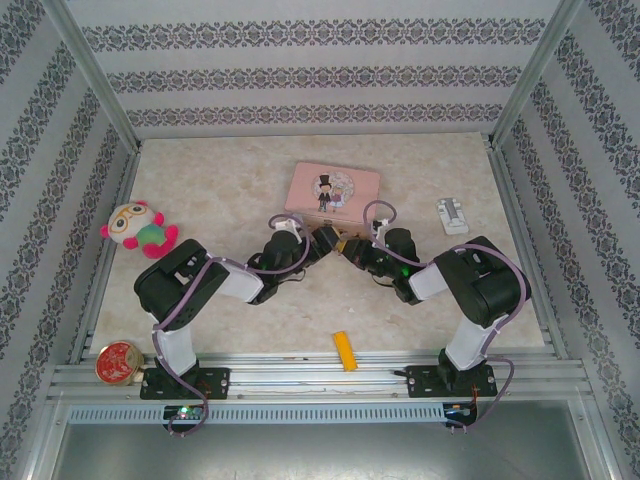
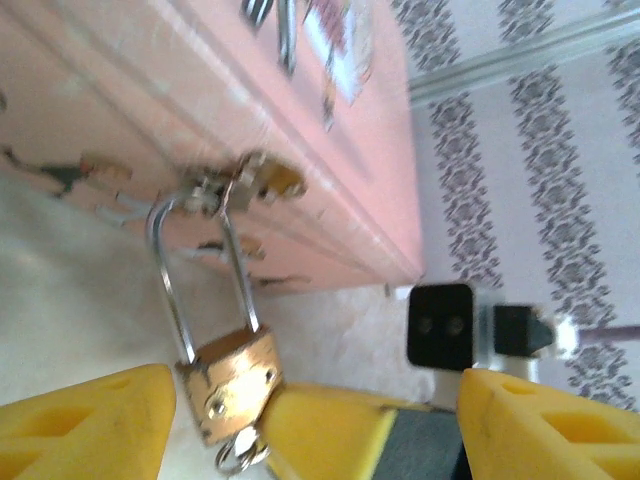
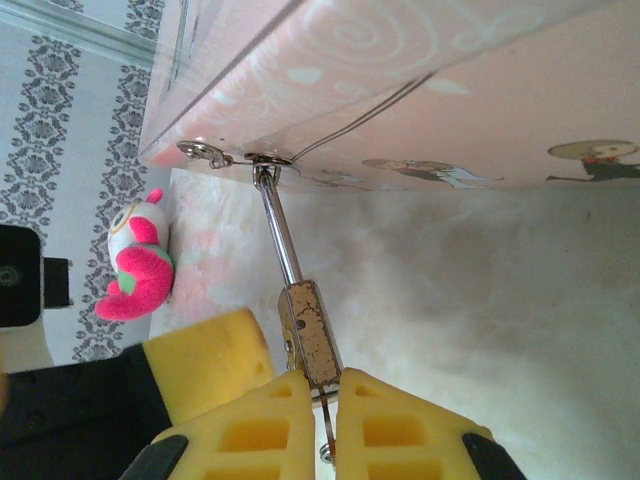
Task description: Unlock the padlock with the key
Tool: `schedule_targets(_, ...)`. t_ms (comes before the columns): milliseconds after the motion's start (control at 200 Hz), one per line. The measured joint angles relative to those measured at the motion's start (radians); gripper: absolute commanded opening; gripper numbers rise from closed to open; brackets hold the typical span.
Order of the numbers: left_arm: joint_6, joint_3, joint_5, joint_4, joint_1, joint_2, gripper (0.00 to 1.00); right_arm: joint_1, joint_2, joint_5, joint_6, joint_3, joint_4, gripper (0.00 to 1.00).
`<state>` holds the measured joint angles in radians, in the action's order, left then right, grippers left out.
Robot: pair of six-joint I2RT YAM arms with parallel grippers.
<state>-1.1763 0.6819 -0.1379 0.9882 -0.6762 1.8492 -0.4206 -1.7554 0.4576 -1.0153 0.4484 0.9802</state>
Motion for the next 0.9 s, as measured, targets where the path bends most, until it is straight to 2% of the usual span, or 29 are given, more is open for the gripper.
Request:
schedule_targets(245, 0.003, -0.002, -0.012, 0.098, 0.048, 0.062, 0.65, 0.000, 0.000, -0.006, -0.039, 0.000, 0.012, 0.09)
schedule_targets(525, 0.042, -0.002, -0.047, 0.098, 0.050, 0.083, 0.63, 0.000, -0.012, -0.019, -0.102, 0.000, 0.042, 0.09)
schedule_targets(900, 0.050, 0.053, -0.087, 0.099, 0.050, 0.167, 0.52, -0.008, -0.046, -0.031, -0.154, 0.000, 0.100, 0.09)
